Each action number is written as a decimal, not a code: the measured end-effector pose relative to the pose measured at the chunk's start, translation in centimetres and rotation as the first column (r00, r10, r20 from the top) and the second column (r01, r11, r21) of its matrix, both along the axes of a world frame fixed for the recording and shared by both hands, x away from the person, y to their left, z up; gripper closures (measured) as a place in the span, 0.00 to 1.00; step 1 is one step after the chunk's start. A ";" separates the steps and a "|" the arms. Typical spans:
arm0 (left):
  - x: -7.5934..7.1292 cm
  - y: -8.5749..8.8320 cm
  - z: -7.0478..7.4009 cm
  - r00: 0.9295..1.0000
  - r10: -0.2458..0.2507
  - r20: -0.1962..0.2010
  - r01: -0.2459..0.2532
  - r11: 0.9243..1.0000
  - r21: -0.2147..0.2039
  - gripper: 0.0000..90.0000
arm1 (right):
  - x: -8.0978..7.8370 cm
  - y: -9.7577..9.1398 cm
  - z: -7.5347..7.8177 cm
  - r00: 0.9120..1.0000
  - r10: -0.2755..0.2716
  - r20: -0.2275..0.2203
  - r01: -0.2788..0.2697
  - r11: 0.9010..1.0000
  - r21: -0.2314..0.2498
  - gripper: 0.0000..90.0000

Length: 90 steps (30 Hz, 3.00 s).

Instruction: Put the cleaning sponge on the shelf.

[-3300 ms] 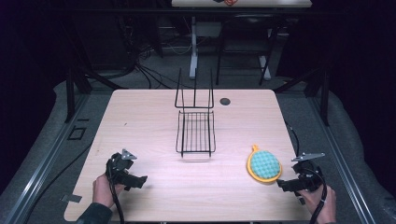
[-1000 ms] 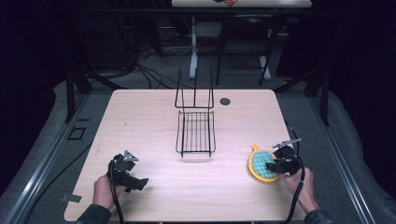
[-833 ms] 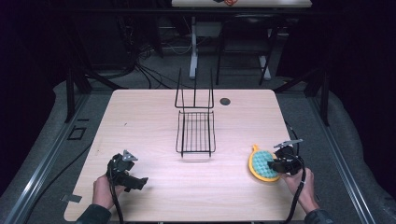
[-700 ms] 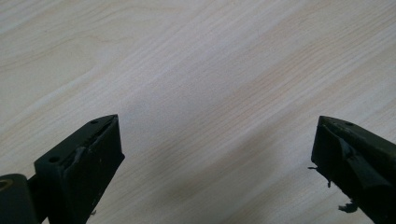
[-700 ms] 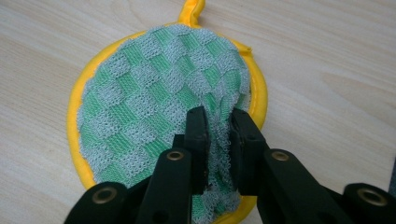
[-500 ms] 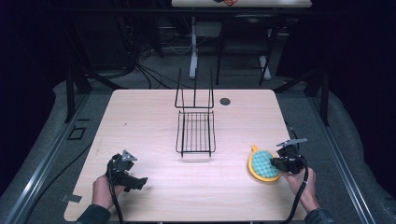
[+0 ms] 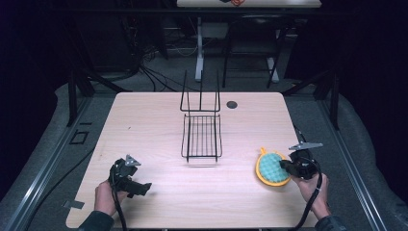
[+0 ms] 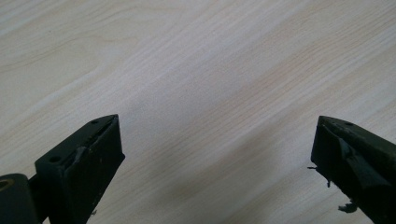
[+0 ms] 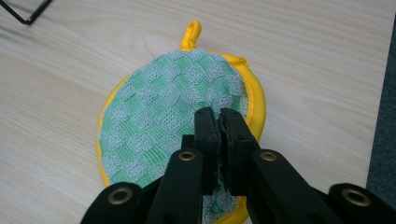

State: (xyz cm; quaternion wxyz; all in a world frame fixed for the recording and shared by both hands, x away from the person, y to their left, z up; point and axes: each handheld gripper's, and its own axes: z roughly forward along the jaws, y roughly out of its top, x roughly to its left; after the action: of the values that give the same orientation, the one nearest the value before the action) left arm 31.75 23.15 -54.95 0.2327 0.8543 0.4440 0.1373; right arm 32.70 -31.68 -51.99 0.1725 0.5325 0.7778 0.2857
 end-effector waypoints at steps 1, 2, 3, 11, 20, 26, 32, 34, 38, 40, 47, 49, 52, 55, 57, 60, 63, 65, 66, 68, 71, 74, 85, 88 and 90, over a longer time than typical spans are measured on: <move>0.0 0.0 -0.1 1.000 0.002 0.000 -0.002 1.000 0.005 0.02 | 0.0 0.0 0.1 1.000 0.001 0.002 -0.001 1.000 0.000 0.96; 0.0 0.0 -0.1 1.000 0.000 -0.006 0.000 1.000 0.005 0.02 | -0.2 0.0 0.2 1.000 0.001 0.006 -0.001 1.000 0.006 0.96; 0.1 0.0 -0.2 1.000 -0.002 -0.010 0.002 1.000 0.011 0.02 | -0.2 0.0 0.3 1.000 0.000 0.008 0.000 1.000 0.008 0.96; 0.1 0.0 -0.3 1.000 -0.004 -0.021 0.004 1.000 0.012 0.03 | -0.6 0.1 1.1 0.999 0.001 0.041 -0.002 1.000 0.015 0.96; 0.1 -0.1 -0.2 1.000 -0.006 -0.019 0.006 1.000 0.011 0.03 | -1.2 0.8 2.3 0.997 0.019 0.074 -0.021 0.999 0.030 0.96; 0.1 -0.1 -0.3 1.000 -0.005 -0.021 0.005 1.000 0.008 0.03 | -1.5 1.3 3.0 0.995 0.040 0.091 -0.043 0.999 0.032 0.97; 0.1 -0.2 -0.3 1.000 0.000 -0.020 0.000 1.000 0.007 0.04 | -1.6 1.4 3.7 0.994 0.033 0.107 -0.039 0.998 0.050 0.97; 0.1 -0.2 -0.3 1.000 0.000 -0.020 0.000 1.000 0.009 0.04 | -1.5 1.5 3.9 0.993 0.034 0.113 -0.041 0.997 0.061 0.97; 0.1 -0.1 -0.3 1.000 -0.002 -0.021 0.002 1.000 0.006 0.04 | -1.5 1.9 4.5 0.991 0.042 0.129 -0.051 0.996 0.070 0.97; 0.1 -0.1 -0.3 1.000 -0.002 -0.022 0.002 1.000 0.007 0.04 | -1.4 2.1 4.9 0.990 0.051 0.134 -0.061 0.996 0.071 0.97; 0.1 -0.2 -0.3 1.000 -0.002 -0.028 0.002 1.000 0.009 0.04 | -1.3 3.1 5.6 0.986 0.072 0.153 -0.085 0.993 0.078 0.97; 0.1 -0.2 -0.4 1.000 0.003 -0.023 -0.002 1.000 0.011 0.04 | -1.3 3.3 5.7 0.985 0.082 0.152 -0.095 0.993 0.077 0.97; 0.1 -0.2 -0.3 1.000 0.000 -0.027 0.000 1.000 0.011 0.04 | -1.3 3.6 5.9 0.983 0.093 0.158 -0.106 0.991 0.077 0.97; 0.1 -0.2 -0.4 1.000 -0.001 -0.023 0.001 1.000 0.012 0.04 | -1.3 3.9 6.1 0.982 0.096 0.160 -0.110 0.991 0.080 0.97; 0.1 -0.2 -0.4 1.000 0.000 -0.023 0.000 1.000 0.012 0.04 | -1.2 4.1 6.2 0.981 0.102 0.163 -0.117 0.990 0.081 0.97; 0.1 -0.2 -0.4 1.000 0.001 -0.024 -0.001 1.000 0.011 0.04 | -1.1 4.4 6.3 0.979 0.114 0.172 -0.129 0.989 0.079 0.97; 0.1 -0.3 -0.4 1.000 -0.002 -0.028 0.003 1.000 0.013 0.04 | -1.2 4.7 6.6 0.978 0.117 0.175 -0.133 0.988 0.082 0.97; 0.1 -0.3 -0.4 1.000 -0.007 -0.026 0.007 1.000 0.014 0.04 | -1.2 4.8 6.8 0.976 0.122 0.180 -0.139 0.987 0.085 0.97; 0.0 -0.3 -0.4 1.000 -0.008 -0.027 0.008 1.000 0.017 0.04 | -1.2 4.9 6.9 0.974 0.123 0.188 -0.141 0.986 0.089 0.97; 0.0 -0.3 -0.3 1.000 -0.008 -0.027 0.008 1.000 0.016 0.04 | -1.2 5.1 7.1 0.975 0.124 0.182 -0.142 0.986 0.091 0.97; 0.0 -0.3 -0.3 1.000 -0.007 -0.026 0.007 1.000 0.018 0.04 | -1.0 5.4 7.3 0.972 0.138 0.190 -0.157 0.983 0.091 0.97; 0.0 -0.4 -0.4 1.000 -0.007 -0.024 0.007 1.000 0.019 0.04 | -1.0 5.9 7.4 0.971 0.144 0.191 -0.163 0.983 0.090 0.97; 0.1 -0.5 -0.3 1.000 -0.011 -0.024 0.011 1.000 0.021 0.04 | -0.1 7.8 8.2 0.963 0.172 0.207 -0.194 0.977 0.087 0.97; 0.2 -0.6 -0.4 1.000 -0.014 -0.023 0.015 1.000 0.020 0.04 | 0.2 8.5 8.4 0.960 0.181 0.214 -0.203 0.975 0.087 0.97; 0.3 -0.6 -0.4 1.000 -0.016 -0.022 0.016 1.000 0.018 0.04 | 0.4 8.8 8.5 0.959 0.186 0.214 -0.208 0.974 0.085 0.97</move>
State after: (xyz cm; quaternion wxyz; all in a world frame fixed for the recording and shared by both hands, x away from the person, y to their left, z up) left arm 32.03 22.54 -55.32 0.2213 0.8613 0.4385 0.1301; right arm 33.11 -22.87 -43.53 0.1936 0.4284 0.7887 0.3962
